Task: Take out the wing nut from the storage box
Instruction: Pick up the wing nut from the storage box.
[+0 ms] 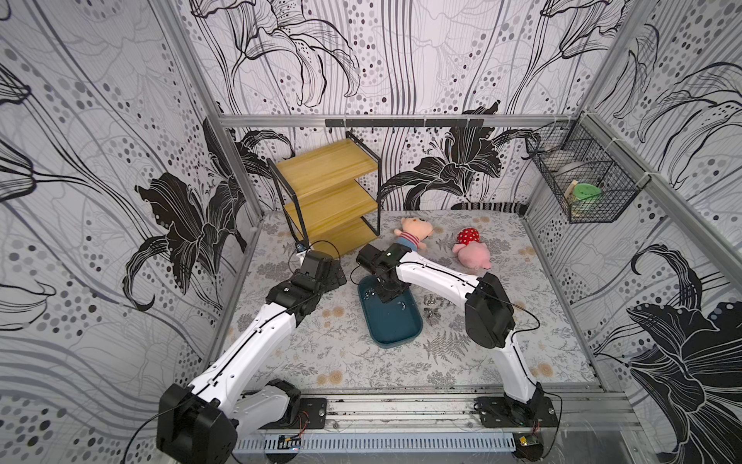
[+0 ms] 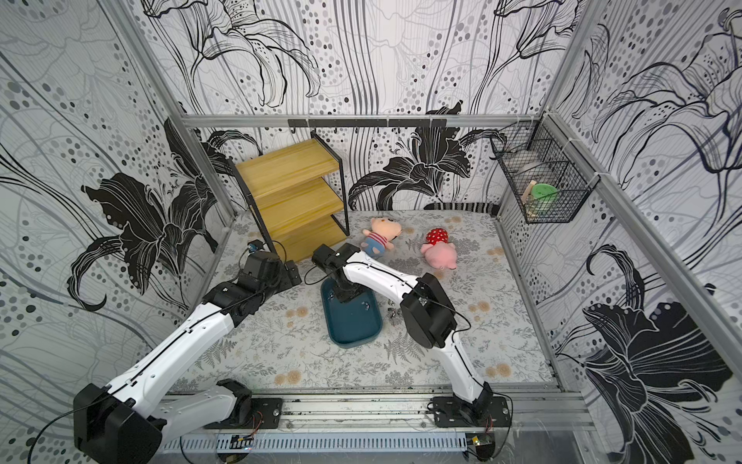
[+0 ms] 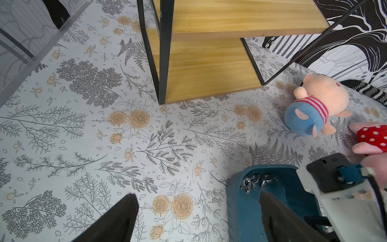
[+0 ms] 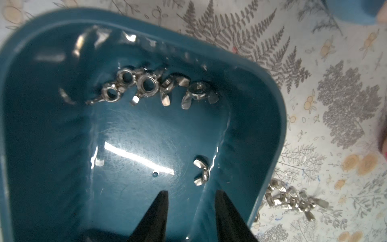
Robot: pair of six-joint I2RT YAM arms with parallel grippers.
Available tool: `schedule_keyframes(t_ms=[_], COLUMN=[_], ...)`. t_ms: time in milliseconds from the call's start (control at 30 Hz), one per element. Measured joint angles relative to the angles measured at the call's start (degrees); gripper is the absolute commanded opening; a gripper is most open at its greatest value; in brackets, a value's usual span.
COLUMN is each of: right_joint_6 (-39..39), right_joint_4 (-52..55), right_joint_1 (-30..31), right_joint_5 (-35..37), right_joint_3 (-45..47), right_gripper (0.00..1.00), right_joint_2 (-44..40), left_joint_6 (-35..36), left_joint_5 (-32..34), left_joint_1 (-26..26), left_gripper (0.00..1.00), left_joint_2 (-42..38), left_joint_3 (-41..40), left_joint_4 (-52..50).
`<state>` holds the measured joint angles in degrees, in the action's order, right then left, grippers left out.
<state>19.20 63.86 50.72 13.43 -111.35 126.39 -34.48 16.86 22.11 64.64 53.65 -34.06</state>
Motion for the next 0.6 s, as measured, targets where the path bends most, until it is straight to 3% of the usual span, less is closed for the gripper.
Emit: schedule_keyframes(t_ms=[600], right_joint_6=[5.6], right_joint_4=[-1.4], right_joint_1=[-0.3], right_joint_5=[0.8], right_joint_3=[4.7], right_gripper=[0.44], right_joint_2=[1.8], left_joint_6=[1.8], left_joint_5=[-1.0], left_joint_1=[-2.0], left_gripper=[0.95], left_joint_2=[-2.6], left_joint_3=[0.0], left_joint_4=[0.0])
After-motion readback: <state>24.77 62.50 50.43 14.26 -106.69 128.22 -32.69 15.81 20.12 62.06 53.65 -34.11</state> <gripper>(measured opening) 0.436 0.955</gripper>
